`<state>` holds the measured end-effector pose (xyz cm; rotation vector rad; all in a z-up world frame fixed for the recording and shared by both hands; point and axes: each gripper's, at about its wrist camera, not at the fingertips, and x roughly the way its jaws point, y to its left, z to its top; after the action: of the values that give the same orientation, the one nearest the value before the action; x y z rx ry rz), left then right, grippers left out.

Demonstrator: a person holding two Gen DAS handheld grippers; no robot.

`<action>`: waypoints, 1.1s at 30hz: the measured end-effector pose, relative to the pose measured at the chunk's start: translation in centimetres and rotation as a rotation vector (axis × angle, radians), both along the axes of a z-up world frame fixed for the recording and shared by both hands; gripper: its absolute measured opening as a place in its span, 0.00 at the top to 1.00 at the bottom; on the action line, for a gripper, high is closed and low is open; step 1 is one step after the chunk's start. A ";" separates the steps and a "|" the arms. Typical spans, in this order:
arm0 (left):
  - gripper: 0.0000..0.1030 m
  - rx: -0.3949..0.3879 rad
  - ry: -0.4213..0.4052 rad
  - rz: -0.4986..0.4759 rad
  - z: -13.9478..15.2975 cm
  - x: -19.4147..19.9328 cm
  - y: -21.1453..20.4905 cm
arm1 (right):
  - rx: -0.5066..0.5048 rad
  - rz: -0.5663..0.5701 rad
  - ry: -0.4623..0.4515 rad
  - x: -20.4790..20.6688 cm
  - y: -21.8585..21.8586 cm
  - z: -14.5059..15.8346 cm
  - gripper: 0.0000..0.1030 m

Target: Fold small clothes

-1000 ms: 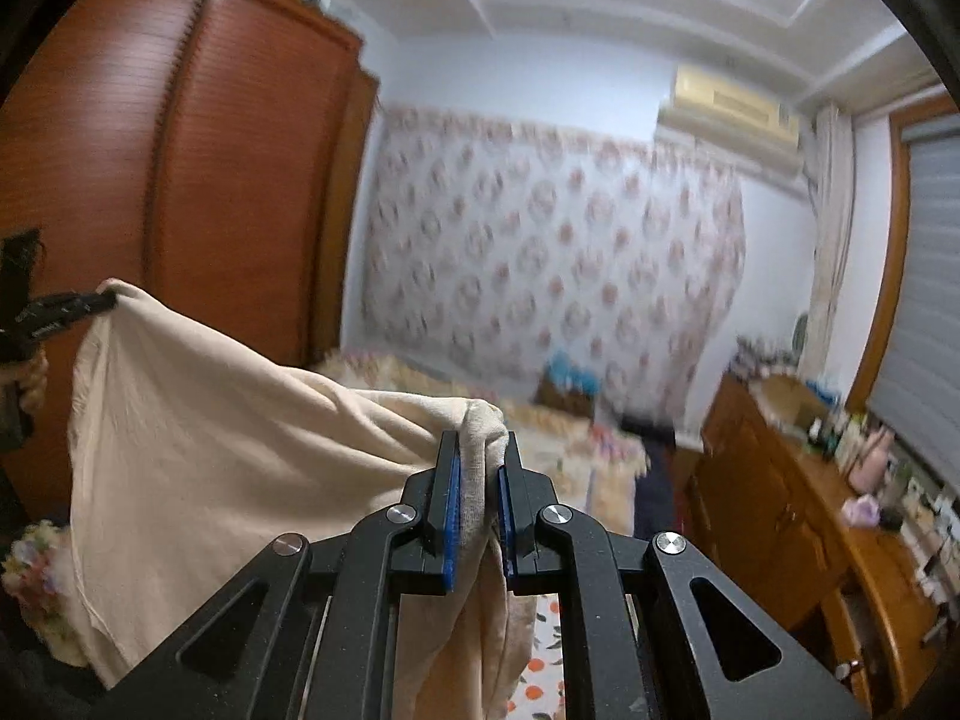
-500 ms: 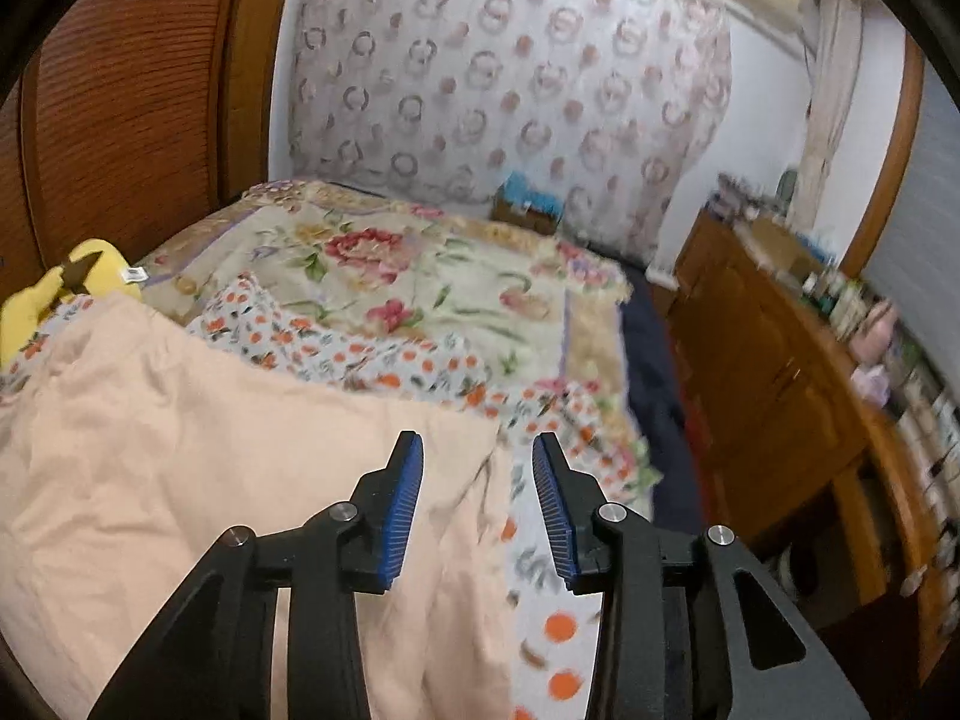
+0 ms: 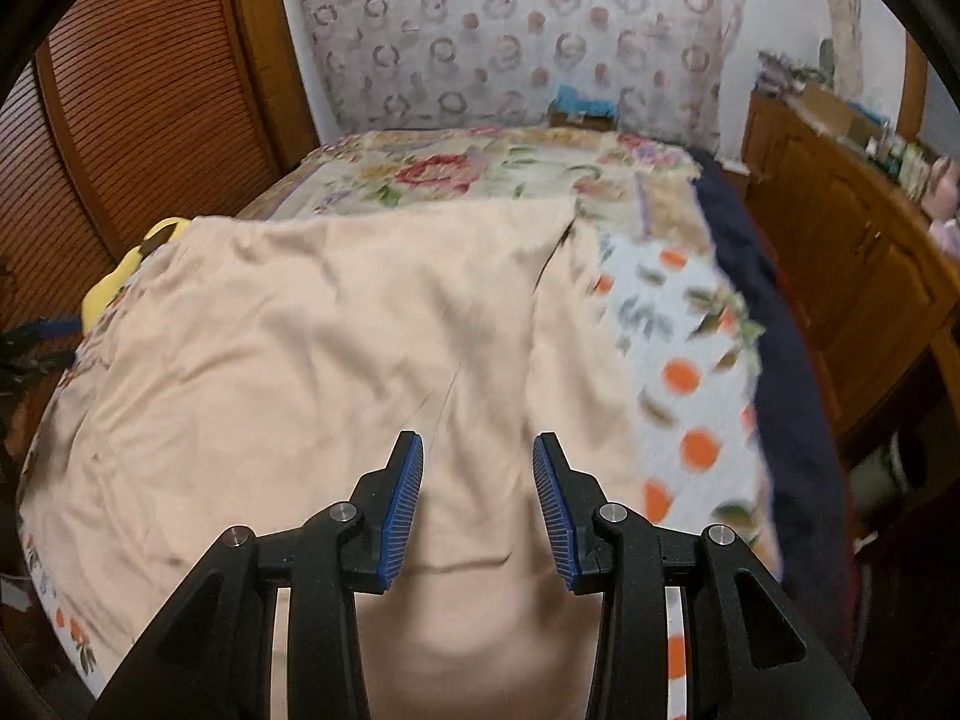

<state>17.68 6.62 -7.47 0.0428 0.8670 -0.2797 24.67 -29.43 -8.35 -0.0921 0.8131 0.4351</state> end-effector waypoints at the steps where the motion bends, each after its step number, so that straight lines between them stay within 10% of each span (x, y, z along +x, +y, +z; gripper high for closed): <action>1: 0.23 0.005 0.017 -0.004 -0.6 -0.1 -0.2 | 0.005 0.001 0.010 0.6 -0.2 -0.2 0.61; 26: 0.00 0.079 0.048 0.003 -3.2 -0.8 -0.8 | -0.038 -0.008 -0.047 -5.7 0.5 -1.3 0.59; 33: 0.24 -0.118 0.030 0.093 -1.4 -0.8 2.2 | -0.024 -0.004 -0.041 -5.7 0.6 -1.4 0.59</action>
<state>16.91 8.79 -8.83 -0.1115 0.8778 -0.2449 19.00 -28.85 -9.70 -0.1212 0.7779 0.4184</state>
